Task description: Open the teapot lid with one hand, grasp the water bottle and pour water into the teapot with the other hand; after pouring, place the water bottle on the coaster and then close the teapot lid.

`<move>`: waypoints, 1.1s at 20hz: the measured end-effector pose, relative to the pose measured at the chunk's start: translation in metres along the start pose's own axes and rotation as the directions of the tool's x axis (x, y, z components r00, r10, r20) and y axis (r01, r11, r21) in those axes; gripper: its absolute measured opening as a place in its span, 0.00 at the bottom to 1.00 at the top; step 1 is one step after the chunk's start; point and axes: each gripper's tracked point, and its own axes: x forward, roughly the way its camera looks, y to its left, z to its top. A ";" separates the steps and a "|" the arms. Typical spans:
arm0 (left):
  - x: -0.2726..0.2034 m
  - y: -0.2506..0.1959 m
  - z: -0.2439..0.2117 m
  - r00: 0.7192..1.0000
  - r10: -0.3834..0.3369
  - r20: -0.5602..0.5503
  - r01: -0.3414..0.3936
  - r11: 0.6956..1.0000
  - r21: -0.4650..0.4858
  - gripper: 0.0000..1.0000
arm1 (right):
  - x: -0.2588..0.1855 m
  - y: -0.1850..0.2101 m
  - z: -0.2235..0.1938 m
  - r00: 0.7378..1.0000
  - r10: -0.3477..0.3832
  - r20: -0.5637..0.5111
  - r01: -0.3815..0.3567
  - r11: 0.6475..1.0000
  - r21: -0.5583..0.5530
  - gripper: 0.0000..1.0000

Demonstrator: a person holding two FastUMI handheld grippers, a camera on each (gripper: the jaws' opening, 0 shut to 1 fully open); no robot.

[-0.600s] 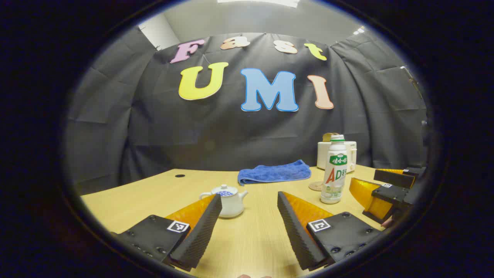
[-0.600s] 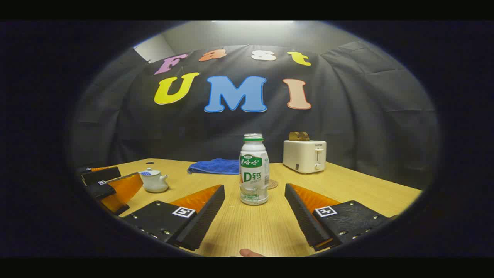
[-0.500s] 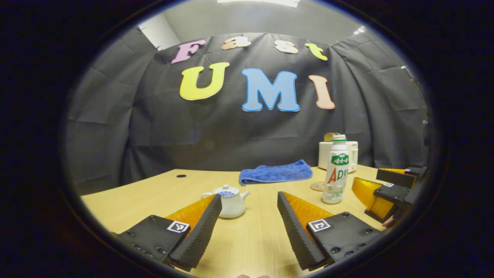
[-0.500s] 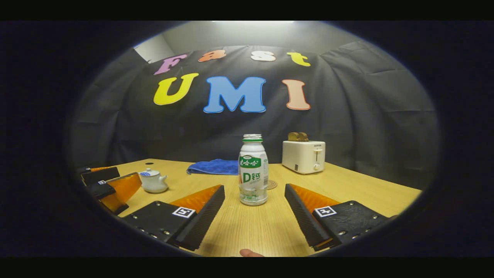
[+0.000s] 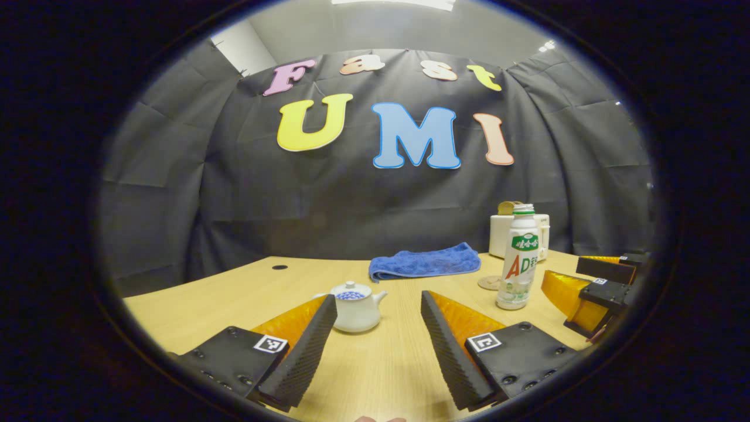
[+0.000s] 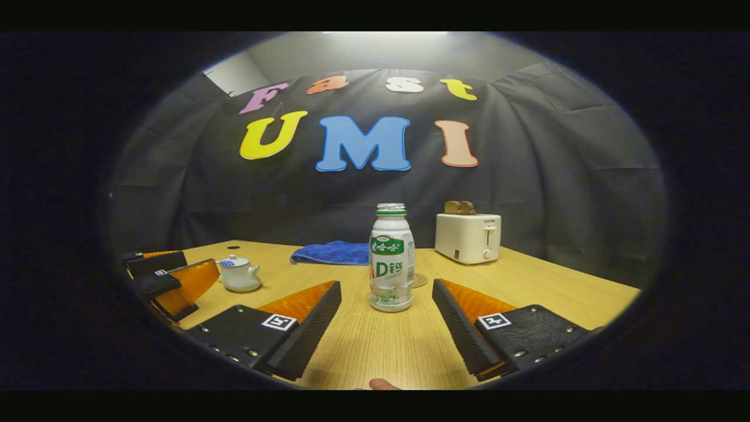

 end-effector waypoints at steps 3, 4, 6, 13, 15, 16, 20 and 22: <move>0.001 0.000 0.001 1.000 -0.006 0.000 0.006 1.000 0.001 0.99 | 0.000 0.000 0.000 1.000 0.003 0.001 -0.003 1.000 0.000 0.96; 0.001 0.000 0.001 1.000 -0.006 0.000 0.006 1.000 0.001 0.99 | 0.000 0.000 0.000 1.000 0.004 0.002 -0.004 1.000 0.000 0.96; 0.001 -0.001 0.001 1.000 -0.015 0.000 0.015 1.000 0.001 0.99 | 0.001 -0.001 0.000 1.000 -0.008 0.001 0.008 1.000 -0.001 0.97; 0.009 0.002 0.002 0.999 -0.035 0.005 0.035 0.999 -0.037 0.99 | 0.002 0.001 -0.002 1.000 -0.006 -0.024 0.005 0.999 -0.034 0.96; 0.031 0.018 0.000 1.000 -0.029 -0.009 0.029 0.998 -0.054 0.99 | 0.003 0.004 -0.001 0.999 0.021 -0.029 -0.022 0.998 -0.064 0.97; 0.044 0.026 -0.005 0.999 -0.021 -0.028 0.020 0.998 -0.051 0.99 | 0.005 0.007 -0.001 0.999 0.036 -0.027 -0.037 0.996 -0.077 0.97; 0.092 0.041 -0.010 0.996 -0.015 -0.086 0.012 0.999 -0.039 0.99 | 0.012 0.025 0.012 0.997 0.071 -0.011 -0.072 0.994 -0.077 0.97; 0.114 0.043 -0.014 0.994 -0.019 -0.112 0.017 1.000 -0.015 0.99 | 0.012 0.023 0.012 0.997 0.073 -0.010 -0.073 0.995 -0.074 0.97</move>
